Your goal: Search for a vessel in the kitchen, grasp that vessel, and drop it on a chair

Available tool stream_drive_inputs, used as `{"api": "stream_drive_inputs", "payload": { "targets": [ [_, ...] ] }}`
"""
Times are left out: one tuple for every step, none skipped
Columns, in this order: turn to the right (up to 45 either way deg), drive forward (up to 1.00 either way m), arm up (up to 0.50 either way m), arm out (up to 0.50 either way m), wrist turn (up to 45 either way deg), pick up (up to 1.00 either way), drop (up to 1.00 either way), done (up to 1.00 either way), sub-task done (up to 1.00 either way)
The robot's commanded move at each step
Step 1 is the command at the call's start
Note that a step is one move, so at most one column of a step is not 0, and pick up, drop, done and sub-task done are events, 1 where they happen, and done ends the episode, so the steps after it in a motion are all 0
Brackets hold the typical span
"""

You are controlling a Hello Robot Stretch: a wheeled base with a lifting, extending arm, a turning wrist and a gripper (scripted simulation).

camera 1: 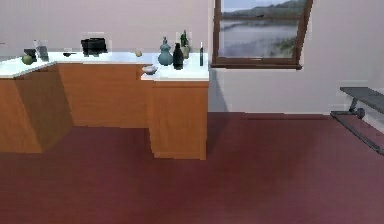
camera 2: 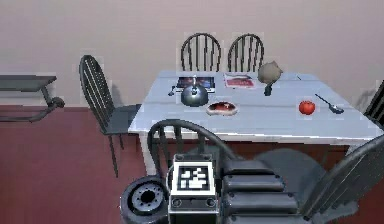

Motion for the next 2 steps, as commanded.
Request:
{"api": "stream_drive_inputs", "payload": {
  "targets": [
    [9.0,0.00,0.00,0.00,0.0,0.00,0.00,0.00,0.00],
    [0.0,0.00,0.00,0.48,0.0,0.00,0.00,0.00,0.00]
  ]
}}
